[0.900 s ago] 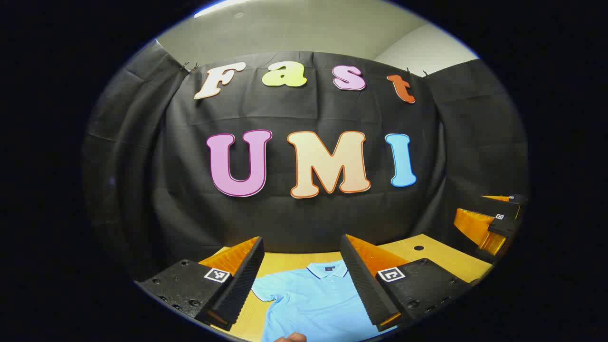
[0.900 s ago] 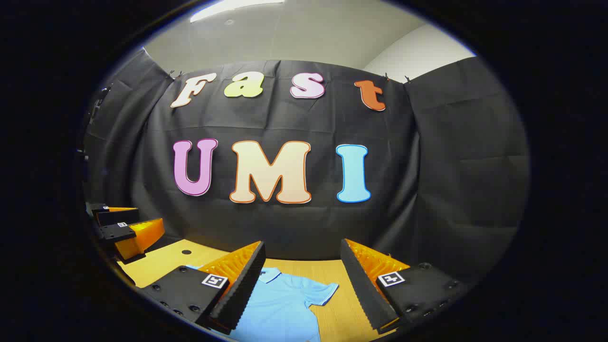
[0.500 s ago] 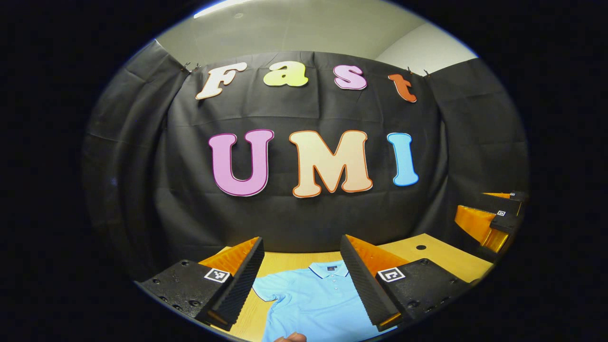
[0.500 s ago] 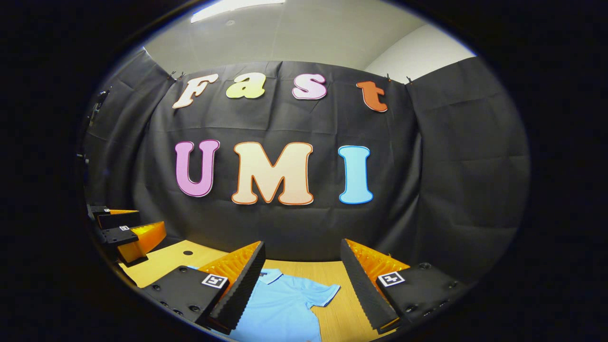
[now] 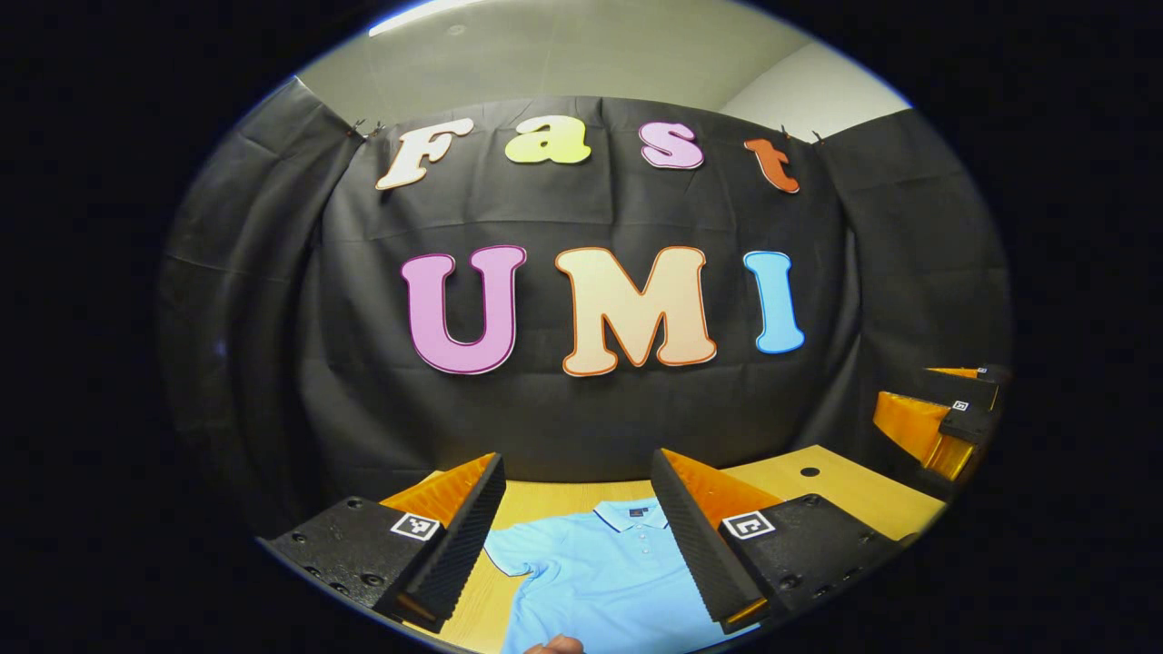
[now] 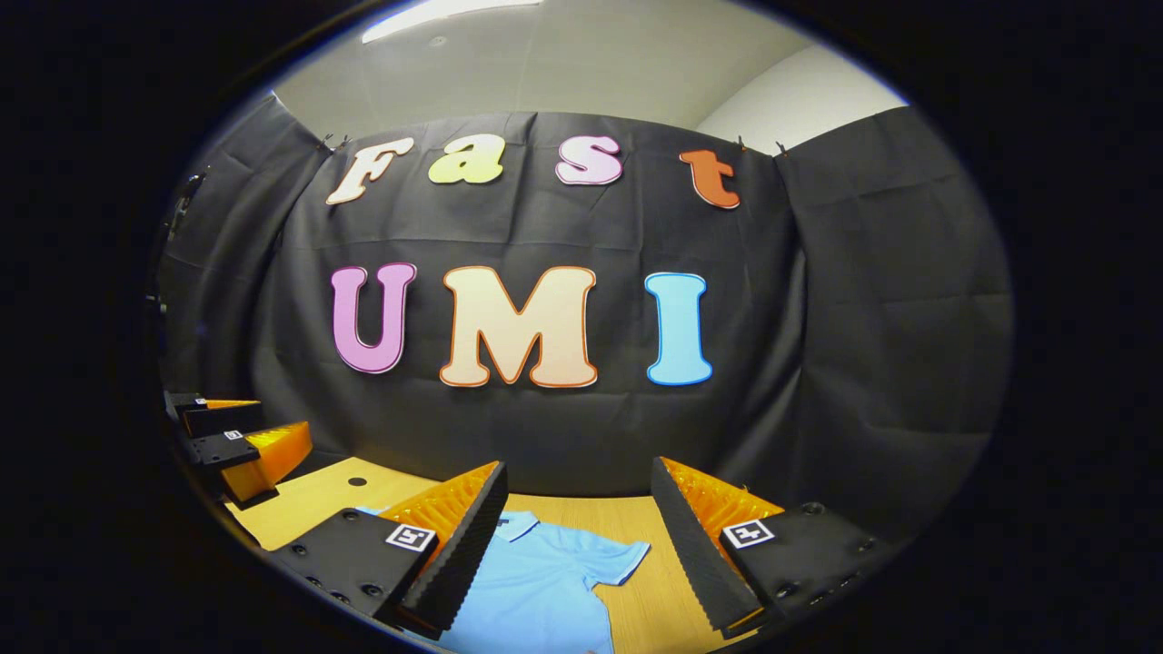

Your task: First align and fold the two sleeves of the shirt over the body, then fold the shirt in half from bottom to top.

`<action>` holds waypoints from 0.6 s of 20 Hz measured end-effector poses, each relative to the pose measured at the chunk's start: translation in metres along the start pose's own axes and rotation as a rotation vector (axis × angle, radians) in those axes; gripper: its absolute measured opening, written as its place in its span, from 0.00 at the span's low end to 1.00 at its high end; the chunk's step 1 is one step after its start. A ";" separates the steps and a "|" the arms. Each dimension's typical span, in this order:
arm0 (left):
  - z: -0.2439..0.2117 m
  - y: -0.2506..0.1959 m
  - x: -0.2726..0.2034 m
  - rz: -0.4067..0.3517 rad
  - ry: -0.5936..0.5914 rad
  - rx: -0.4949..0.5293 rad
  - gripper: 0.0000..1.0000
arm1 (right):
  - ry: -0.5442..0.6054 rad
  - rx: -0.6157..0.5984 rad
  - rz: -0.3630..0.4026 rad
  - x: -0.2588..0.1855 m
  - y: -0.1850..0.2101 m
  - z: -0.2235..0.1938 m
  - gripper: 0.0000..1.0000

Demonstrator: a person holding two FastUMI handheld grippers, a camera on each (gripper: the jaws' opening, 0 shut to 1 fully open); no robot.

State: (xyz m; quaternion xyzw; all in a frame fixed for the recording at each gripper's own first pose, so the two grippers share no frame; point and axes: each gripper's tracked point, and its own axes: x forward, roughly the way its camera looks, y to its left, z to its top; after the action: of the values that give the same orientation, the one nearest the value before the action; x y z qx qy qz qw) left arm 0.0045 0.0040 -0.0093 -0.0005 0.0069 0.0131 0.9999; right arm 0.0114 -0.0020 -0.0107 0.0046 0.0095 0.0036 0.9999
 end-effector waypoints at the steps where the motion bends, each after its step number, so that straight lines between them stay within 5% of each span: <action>1: -0.001 0.000 0.001 0.000 0.004 -0.002 0.96 | 0.006 0.000 -0.004 0.004 -0.001 -0.002 0.98; 12: -0.017 0.029 0.021 0.038 0.036 0.013 0.96 | 0.102 -0.038 -0.117 0.100 -0.041 -0.055 0.99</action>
State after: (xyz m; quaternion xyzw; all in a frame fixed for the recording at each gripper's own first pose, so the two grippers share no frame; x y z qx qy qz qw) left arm 0.0240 0.0335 -0.0271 0.0059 0.0249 0.0319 0.9992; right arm 0.1104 -0.0417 -0.0679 -0.0153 0.0608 -0.0547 0.9965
